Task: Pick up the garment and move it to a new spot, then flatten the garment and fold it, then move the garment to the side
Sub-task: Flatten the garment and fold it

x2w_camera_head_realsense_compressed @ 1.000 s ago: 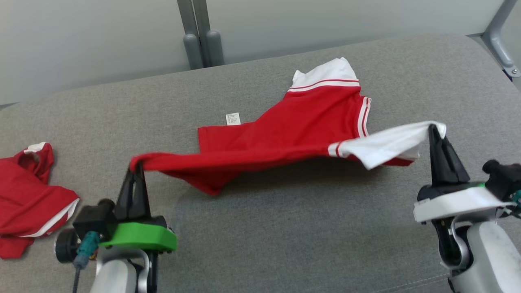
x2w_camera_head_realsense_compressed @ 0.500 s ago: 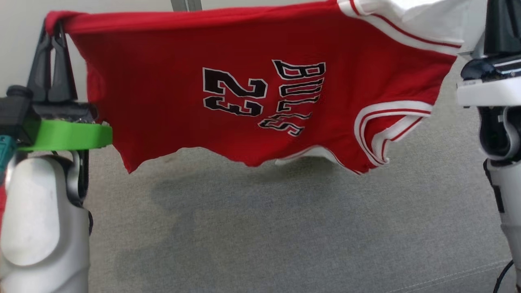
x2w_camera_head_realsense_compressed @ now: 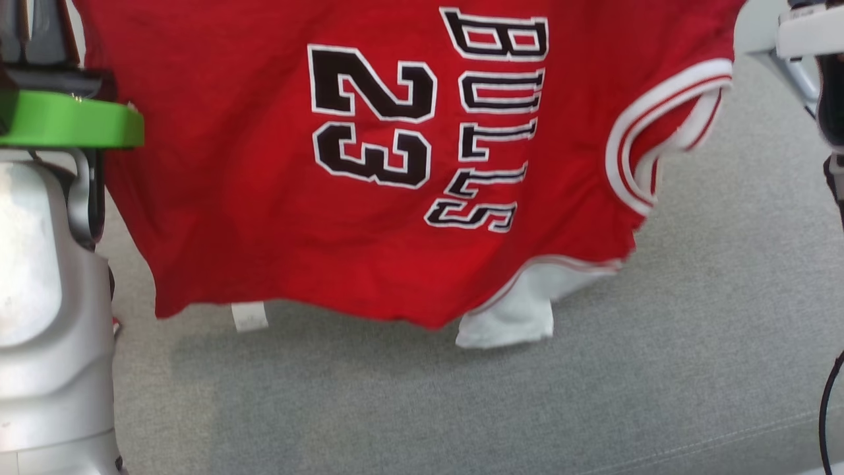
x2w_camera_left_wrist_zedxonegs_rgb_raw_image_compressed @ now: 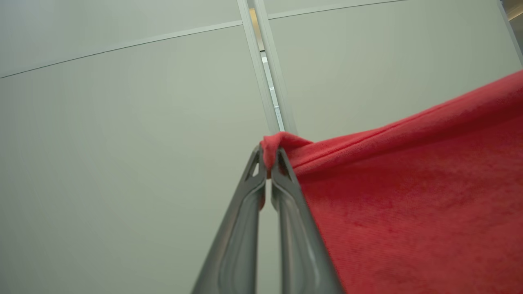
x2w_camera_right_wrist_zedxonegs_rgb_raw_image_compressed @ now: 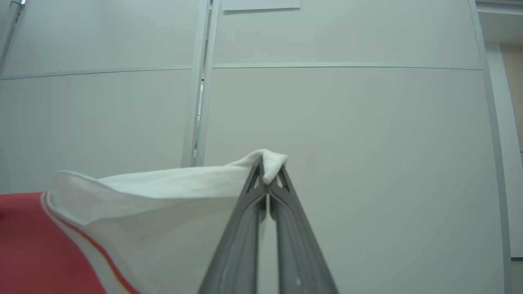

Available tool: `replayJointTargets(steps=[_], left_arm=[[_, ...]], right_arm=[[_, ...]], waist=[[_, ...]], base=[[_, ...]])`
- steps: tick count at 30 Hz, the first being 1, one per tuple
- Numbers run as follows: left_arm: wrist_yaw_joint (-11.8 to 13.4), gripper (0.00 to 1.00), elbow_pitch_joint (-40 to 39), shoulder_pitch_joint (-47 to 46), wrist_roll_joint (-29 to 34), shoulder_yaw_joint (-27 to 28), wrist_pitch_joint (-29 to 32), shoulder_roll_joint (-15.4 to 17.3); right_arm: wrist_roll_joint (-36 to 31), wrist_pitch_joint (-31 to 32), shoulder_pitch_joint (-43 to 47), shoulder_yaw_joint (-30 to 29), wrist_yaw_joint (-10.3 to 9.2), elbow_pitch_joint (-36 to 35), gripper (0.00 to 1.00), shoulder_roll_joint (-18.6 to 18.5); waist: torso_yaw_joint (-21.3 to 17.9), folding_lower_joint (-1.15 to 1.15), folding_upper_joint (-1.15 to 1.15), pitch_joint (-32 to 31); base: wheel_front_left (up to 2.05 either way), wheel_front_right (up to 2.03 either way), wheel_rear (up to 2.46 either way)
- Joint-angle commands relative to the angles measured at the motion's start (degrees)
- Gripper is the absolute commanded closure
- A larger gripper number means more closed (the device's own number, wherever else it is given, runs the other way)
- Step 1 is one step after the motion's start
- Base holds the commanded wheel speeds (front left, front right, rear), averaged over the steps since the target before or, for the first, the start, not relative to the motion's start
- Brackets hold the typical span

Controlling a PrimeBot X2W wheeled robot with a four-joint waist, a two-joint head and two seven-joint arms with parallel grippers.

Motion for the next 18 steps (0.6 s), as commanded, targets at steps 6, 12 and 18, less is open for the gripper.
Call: replayJointTargets(steps=[6,12,18], left_arm=[[1.47,1.0,5.6,-10.45,1.06,-0.72,0.06,0.64],[3.38,1.0,10.52,-25.47,3.19,-2.19,0.07,0.6],[6.29,1.0,10.08,-30.05,1.37,-0.86,0.07,-0.84]], right_arm=[[-1.24,-0.02,-9.57,-0.73,-0.1,4.8,1.0,-0.18],[-6.5,-0.03,-23.46,-6.45,-0.12,9.77,1.0,-0.37],[-9.35,-0.02,-29.11,-9.66,-0.13,12.24,1.0,1.03]], waist=[[0.62,0.0,0.0,16.91],[1.89,0.0,0.0,25.65],[3.53,0.0,0.0,28.85]], base=[[0.0,0.0,0.0],[0.0,0.0,0.0],[0.0,0.0,0.0]])
